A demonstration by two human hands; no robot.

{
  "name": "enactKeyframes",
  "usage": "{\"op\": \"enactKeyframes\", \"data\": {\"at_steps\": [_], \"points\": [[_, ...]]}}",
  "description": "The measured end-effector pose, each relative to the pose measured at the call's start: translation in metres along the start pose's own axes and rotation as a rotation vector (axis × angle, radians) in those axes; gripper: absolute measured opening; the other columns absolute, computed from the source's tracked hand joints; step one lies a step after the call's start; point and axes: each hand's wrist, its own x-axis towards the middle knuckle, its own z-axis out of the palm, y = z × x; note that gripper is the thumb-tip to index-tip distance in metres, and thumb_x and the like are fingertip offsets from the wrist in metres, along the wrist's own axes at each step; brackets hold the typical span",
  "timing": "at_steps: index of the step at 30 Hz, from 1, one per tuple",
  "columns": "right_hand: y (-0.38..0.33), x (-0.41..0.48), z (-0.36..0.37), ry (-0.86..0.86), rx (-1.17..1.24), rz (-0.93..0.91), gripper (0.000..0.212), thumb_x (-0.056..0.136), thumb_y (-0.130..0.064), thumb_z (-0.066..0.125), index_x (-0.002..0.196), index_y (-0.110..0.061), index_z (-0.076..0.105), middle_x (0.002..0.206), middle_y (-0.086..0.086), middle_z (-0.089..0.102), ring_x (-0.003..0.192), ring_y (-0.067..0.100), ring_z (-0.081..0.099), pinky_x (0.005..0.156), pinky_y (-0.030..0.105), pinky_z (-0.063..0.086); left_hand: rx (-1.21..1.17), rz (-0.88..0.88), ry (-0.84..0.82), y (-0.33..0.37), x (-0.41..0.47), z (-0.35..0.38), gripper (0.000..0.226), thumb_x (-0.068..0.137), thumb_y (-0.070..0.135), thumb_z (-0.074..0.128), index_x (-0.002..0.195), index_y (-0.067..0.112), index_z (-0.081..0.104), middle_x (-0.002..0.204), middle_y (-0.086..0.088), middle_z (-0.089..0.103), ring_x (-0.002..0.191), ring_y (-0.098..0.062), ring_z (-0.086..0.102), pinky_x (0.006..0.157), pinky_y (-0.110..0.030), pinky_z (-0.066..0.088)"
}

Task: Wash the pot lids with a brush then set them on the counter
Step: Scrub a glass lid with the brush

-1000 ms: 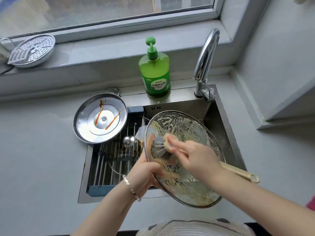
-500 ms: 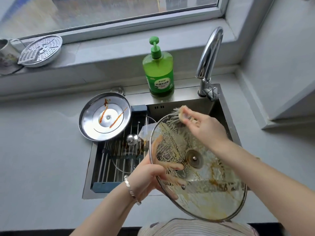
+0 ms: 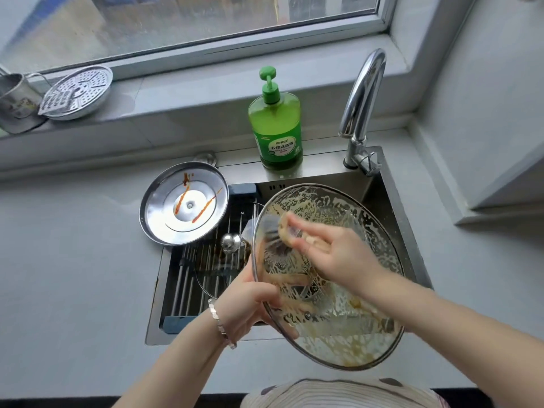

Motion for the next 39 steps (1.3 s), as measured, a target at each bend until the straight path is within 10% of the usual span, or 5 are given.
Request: {"op": "enactKeyframes", "data": {"at_steps": [7,12,17,26,39], "points": [[-0.007,-0.019,0.009,-0.145,0.126,-0.049,0.033,0.076,-0.062,0.051,0.109,-0.066,0.046,0.097,-0.021,0.068,0.059,0.019,0.061,0.057,0.031,0.054,-0.011,-0.015,-0.034,-0.002,0.000,-0.003,0.085,0.065,-0.016,0.039,0.138,0.026,0.029,0.119,-0.022,0.061,0.094,-0.052,0.061,0.049,-0.045,0.056],[0.003,0.003,-0.010,-0.039,0.198,-0.036,0.032,0.079,-0.051,0.054,0.109,-0.057,0.047,0.049,-0.008,0.043,0.043,0.010,0.027,0.043,0.030,0.022,-0.022,-0.019,-0.031,0.002,0.002,-0.003,0.085,0.064,-0.016,0.040,0.135,0.030,0.030,0.118,-0.025,0.061,0.094,-0.053,0.061,0.049,-0.048,0.055],[0.000,-0.026,0.004,-0.220,0.083,-0.118,0.033,0.082,-0.046,0.058,0.109,-0.061,0.044,0.070,-0.020,0.059,0.046,0.003,0.042,0.046,0.016,0.034,0.022,0.059,0.024,0.006,-0.005,-0.003,0.078,0.062,-0.016,0.045,0.110,0.045,0.053,0.108,-0.018,0.066,0.090,-0.047,0.064,0.049,-0.047,0.056],[0.007,-0.028,0.011,-0.157,0.047,-0.014,0.041,0.080,-0.062,0.051,0.120,-0.054,0.049,0.072,-0.039,0.058,0.055,0.016,0.058,0.051,0.027,0.049,0.008,0.089,0.105,-0.001,-0.004,-0.008,0.091,0.060,-0.018,0.047,0.137,0.029,0.033,0.106,-0.019,0.067,0.090,-0.046,0.065,0.050,-0.053,0.055],[0.017,-0.032,0.002,-0.198,-0.098,0.080,0.035,0.077,-0.069,0.038,0.111,-0.065,0.036,0.119,-0.013,0.063,0.098,0.004,0.064,0.080,0.028,0.055,-0.051,0.141,0.187,0.001,-0.008,-0.010,0.102,0.065,-0.023,0.043,0.125,0.058,0.032,0.113,-0.019,0.066,0.087,-0.047,0.065,0.051,-0.050,0.056]]}}
